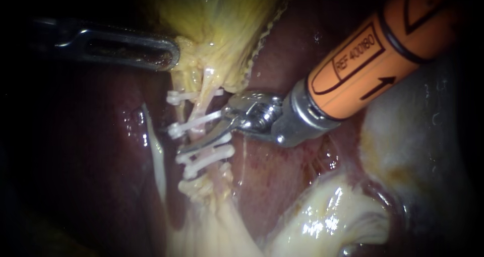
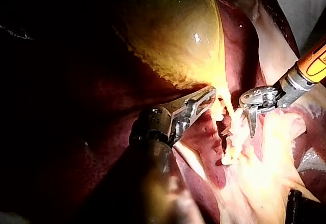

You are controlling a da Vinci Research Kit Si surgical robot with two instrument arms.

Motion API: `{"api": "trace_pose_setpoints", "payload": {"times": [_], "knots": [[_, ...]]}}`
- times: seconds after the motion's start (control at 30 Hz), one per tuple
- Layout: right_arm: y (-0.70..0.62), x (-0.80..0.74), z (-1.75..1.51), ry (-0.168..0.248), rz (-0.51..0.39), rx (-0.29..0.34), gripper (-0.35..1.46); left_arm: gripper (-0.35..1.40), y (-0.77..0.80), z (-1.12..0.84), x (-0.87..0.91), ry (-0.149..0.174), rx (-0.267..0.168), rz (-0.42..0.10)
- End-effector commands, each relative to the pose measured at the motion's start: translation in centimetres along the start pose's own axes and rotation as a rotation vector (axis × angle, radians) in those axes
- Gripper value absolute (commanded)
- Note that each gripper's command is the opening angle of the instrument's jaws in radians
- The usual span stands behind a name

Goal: Go to the cutting position right tube

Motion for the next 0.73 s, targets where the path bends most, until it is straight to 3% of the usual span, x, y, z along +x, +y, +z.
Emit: {"api": "trace_pose_setpoints", "payload": {"times": [0.03,0.2,0.73], "knots": [[-0.03,0.02,0.0,0.003,0.002,0.004,1.22,-0.35,0.0,0.0,0.0,0.0,0.0,0.0],[-0.08,0.07,0.0,0.019,0.003,0.017,1.2,-0.35,0.0,-0.01,0.0,0.0,0.0,0.0],[-0.06,0.02,-0.01,0.018,0.001,0.019,1.15,-0.35,0.0,0.0,0.01,0.001,0.003,0.001]]}}
